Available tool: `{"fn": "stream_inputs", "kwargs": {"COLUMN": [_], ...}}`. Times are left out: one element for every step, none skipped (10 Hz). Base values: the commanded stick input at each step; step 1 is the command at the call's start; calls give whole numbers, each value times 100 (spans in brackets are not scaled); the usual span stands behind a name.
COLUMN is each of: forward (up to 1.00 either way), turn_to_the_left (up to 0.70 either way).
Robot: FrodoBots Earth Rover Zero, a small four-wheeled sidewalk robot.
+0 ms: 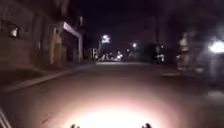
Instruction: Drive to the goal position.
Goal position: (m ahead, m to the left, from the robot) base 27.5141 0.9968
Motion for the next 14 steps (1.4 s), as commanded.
{"fn": "stream_inputs", "kwargs": {"forward": [85, 85, 85, 85, 85, 85, 85, 85, 85, 85, 85, 85, 85, 85], "turn_to_the_left": [0, 0, 0, 0, 0, 0, 0, 0, 0, 0, 0, 0, 0, 0]}}
